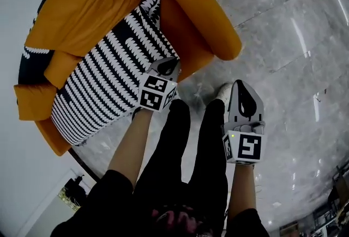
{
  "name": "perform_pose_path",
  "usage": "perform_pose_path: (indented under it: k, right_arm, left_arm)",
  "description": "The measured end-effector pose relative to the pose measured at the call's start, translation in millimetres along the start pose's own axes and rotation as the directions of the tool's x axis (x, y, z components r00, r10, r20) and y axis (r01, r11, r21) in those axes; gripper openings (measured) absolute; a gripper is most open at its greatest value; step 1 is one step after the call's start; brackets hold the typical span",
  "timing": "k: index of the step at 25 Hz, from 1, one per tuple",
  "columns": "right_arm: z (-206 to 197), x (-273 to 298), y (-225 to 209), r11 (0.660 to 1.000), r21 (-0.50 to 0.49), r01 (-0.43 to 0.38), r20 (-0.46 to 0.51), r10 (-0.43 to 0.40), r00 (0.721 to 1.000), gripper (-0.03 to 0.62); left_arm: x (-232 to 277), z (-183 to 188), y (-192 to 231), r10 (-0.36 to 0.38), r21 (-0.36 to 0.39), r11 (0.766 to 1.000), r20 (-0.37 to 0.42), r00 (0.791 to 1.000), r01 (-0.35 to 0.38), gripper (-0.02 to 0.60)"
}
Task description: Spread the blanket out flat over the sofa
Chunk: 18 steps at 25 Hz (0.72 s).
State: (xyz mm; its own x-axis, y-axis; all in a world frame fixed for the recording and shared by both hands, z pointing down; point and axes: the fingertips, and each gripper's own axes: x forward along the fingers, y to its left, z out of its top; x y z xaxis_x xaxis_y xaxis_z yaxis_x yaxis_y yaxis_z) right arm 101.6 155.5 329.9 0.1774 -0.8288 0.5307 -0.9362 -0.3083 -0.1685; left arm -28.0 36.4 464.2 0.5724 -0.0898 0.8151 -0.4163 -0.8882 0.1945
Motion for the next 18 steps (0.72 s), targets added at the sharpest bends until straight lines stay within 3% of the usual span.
perform_pose_path:
  k: [8, 18]
  right_arm:
    - [-11, -13, -45, 0.996, 0.049, 0.068, -0.011, -0.068, 0.998, 0.020]
    - [-33, -38, -88, 0.983, 0.106, 0.150, -0.015, -0.150, 0.989, 0.020]
  left_arm:
    - [26, 25, -47, -0.055, 0.066, 0.996, -0.015, 0.998, 0.056, 0.023]
    - [60, 11, -116, -0.138, 0.161, 0.975, -0.087, 0.987, 0.150, 0.023]
